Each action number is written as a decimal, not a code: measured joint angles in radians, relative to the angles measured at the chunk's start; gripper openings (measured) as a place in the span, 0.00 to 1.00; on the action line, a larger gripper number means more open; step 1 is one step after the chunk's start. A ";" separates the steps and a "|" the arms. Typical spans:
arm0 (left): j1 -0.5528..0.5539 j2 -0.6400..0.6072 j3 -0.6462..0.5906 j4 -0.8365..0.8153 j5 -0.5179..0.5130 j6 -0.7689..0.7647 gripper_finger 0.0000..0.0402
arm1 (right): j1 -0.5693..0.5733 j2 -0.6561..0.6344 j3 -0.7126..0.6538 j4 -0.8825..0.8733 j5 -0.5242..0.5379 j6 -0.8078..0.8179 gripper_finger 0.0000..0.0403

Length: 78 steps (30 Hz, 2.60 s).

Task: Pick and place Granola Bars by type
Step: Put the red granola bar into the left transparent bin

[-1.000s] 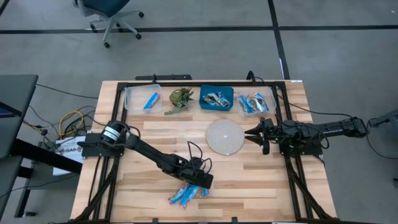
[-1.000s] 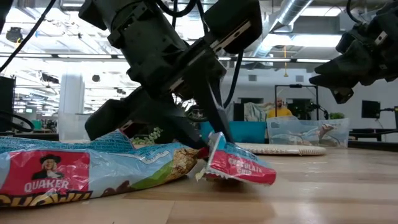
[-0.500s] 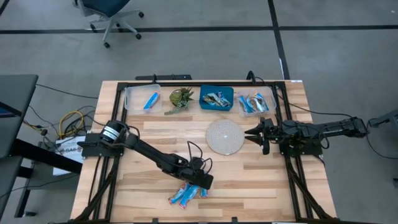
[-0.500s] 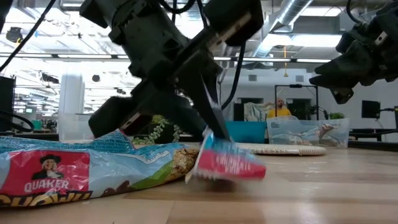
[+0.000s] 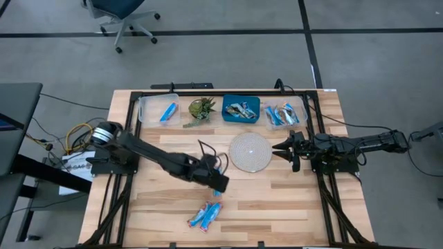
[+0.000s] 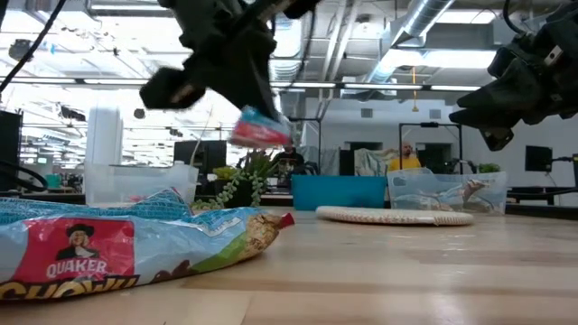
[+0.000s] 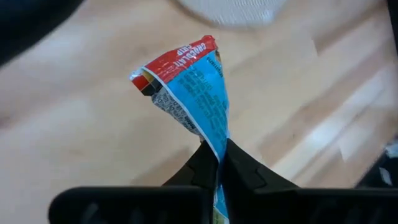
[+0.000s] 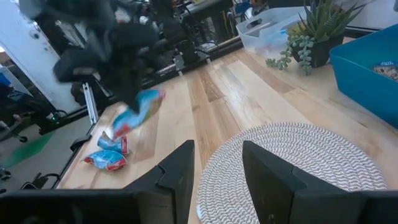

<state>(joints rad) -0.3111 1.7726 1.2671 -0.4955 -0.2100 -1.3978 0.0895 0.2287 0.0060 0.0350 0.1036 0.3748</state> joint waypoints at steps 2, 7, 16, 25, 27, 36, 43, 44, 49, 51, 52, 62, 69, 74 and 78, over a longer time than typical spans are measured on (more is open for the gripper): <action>0.019 -0.042 0.000 -0.057 -0.027 0.020 0.01 | 0.000 0.000 0.000 -0.001 0.000 0.000 0.32; 0.070 -0.142 0.000 -0.196 -0.081 0.072 0.01 | 0.000 0.000 0.000 -0.001 0.000 0.000 0.32; 0.198 -0.317 0.000 -0.413 -0.164 0.159 0.00 | 0.000 0.000 0.000 -0.002 0.000 0.000 0.32; 0.347 -0.468 0.000 -0.592 -0.234 0.161 0.00 | 0.000 0.000 0.000 -0.004 0.000 0.000 0.32; 0.382 -0.488 0.000 -0.619 -0.248 0.162 0.00 | 0.000 0.000 0.000 -0.004 0.000 0.000 0.32; 0.545 -0.542 0.000 -0.672 -0.271 0.248 0.00 | 0.000 0.000 0.000 -0.005 0.000 0.000 0.32; 0.631 -0.569 -0.001 -0.750 -0.295 0.306 0.00 | 0.000 0.000 0.000 -0.005 0.000 0.000 0.32; 0.642 -0.577 -0.003 -0.760 -0.303 0.314 0.00 | 0.000 0.000 0.000 -0.005 0.000 0.000 0.32; 0.703 -0.639 -0.064 -0.753 -0.319 0.348 0.00 | 0.000 0.000 0.000 -0.005 0.000 0.000 0.32; 0.728 -0.673 -0.114 -0.717 -0.305 0.370 0.00 | 0.000 0.000 0.000 -0.005 0.000 0.000 0.32; 0.740 -0.691 -0.142 -0.693 -0.299 0.381 0.00 | 0.000 0.000 0.000 -0.005 0.000 0.000 0.32; 0.867 -0.769 -0.359 -0.436 -0.178 0.522 0.00 | 0.000 0.000 0.000 -0.005 0.000 0.000 0.32; 0.978 -0.732 -0.406 -0.356 -0.109 0.622 0.00 | 0.000 0.000 0.000 -0.005 0.000 0.000 0.32; 1.059 -0.702 -0.407 -0.332 -0.093 0.730 0.00 | 0.000 0.000 0.000 -0.005 0.000 0.000 0.32; 1.114 -0.675 -0.407 -0.295 -0.052 0.833 0.01 | 0.000 0.000 0.000 -0.005 0.000 0.000 0.32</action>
<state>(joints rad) 0.8031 1.0972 0.8600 -0.7906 -0.2624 -0.5648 0.0893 0.2290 0.0062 0.0303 0.1040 0.3748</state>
